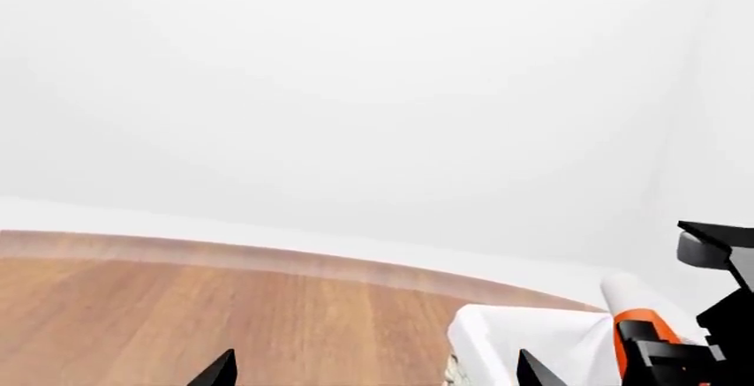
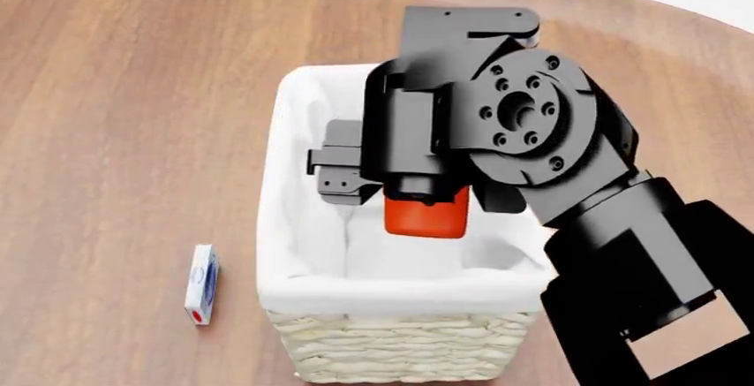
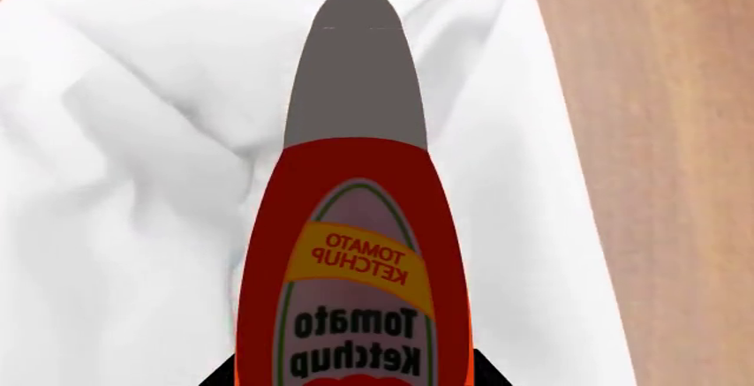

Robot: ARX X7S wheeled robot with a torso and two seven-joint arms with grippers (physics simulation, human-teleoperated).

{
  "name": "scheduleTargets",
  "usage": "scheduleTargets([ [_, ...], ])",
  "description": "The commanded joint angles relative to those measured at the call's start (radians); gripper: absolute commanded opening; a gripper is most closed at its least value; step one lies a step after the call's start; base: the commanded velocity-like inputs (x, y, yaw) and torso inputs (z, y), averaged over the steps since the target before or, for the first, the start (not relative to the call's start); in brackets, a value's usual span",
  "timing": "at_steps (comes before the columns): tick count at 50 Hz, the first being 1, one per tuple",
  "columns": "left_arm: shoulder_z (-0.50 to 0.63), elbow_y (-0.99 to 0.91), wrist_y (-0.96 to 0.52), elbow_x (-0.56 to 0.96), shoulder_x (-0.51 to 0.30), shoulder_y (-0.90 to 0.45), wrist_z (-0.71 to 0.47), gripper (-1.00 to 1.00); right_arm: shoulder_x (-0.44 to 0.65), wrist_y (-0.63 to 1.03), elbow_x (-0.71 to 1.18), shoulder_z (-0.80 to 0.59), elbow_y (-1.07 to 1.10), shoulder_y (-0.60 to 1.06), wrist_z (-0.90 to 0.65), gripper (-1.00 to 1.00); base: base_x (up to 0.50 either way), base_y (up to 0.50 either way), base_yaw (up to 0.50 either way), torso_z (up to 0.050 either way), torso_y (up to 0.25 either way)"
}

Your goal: Pick up the ketchup, and put it in the basket.

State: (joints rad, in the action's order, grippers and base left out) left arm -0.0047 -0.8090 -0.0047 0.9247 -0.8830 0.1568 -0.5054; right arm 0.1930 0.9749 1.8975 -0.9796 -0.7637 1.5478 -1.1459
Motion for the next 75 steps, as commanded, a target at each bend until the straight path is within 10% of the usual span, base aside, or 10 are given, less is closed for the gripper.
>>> scheduleTargets([
  [1, -0.003, 0.006, 0.004, 0.004, 0.000, 0.003, 0.004, 1.00, -0.042, 0.009, -0.055, -0.024, -0.078, 0.025, 0.071, -1.00, 0.00, 0.00, 0.00, 0.000, 0.000],
  [75, -0.034, 0.016, 0.018, 0.031, -0.004, 0.022, 0.005, 1.00, -0.176, -0.032, -0.214, -0.182, -0.337, 0.020, 0.390, -1.00, 0.00, 0.00, 0.00, 0.000, 0.000],
])
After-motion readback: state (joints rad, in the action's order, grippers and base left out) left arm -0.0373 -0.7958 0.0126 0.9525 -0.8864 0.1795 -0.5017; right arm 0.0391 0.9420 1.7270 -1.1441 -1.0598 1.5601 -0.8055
